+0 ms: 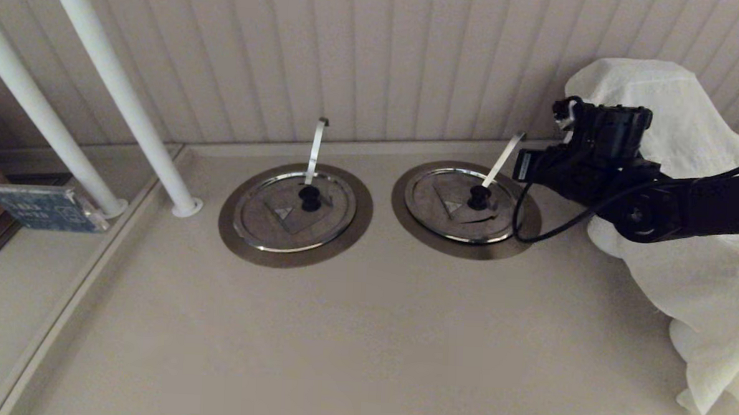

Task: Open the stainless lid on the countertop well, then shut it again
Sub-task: Open the lid

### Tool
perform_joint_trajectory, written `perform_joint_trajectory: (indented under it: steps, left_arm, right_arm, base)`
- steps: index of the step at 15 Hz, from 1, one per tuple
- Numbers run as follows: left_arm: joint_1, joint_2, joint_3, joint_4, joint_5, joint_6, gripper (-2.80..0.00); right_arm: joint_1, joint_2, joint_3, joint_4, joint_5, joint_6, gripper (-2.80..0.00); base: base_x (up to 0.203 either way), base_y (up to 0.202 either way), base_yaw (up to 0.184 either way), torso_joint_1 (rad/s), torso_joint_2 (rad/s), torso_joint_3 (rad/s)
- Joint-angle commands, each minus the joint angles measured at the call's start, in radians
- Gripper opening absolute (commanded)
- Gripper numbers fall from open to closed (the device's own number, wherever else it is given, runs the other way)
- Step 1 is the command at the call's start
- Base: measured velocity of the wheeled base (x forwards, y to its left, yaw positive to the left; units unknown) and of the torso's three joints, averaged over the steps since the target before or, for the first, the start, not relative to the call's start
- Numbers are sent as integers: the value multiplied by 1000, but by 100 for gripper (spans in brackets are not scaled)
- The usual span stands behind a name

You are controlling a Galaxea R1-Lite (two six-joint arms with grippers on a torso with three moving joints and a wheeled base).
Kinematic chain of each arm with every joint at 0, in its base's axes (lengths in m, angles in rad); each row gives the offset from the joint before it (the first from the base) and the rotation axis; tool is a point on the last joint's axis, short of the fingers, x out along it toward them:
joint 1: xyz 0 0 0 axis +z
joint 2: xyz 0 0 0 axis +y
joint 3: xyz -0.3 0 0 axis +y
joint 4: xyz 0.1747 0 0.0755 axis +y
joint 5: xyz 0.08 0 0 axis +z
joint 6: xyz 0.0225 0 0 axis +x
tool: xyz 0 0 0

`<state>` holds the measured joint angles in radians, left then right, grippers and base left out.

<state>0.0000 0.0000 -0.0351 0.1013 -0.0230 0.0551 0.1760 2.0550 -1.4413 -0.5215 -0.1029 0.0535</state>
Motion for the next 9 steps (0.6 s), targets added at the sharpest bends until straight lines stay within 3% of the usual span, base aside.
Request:
perform_joint_trajectory:
  steps: [1,5,8,9]
  left_arm:
    - [0,0,0,0,0,0,-280]
    - [0,-1,0,1,0,0,-280]
    - [0,-1,0,1,0,0,-280]
    - [0,0,0,2,1,0,-280]
  right_arm:
    - [13,58,-11,-5,-6,-2,-280]
    - [41,122,-14,-49,-13,-14,-280]
    - [51,138,-36,-68,-104,-46,-280]
    - [57,138,-34,-69,-110,-47,0]
  base:
    - [0,0,0,0,0,0]
    - [0,0,0,0,0,0]
    - [0,0,0,0,0,0]
    - [0,0,0,0,0,0]
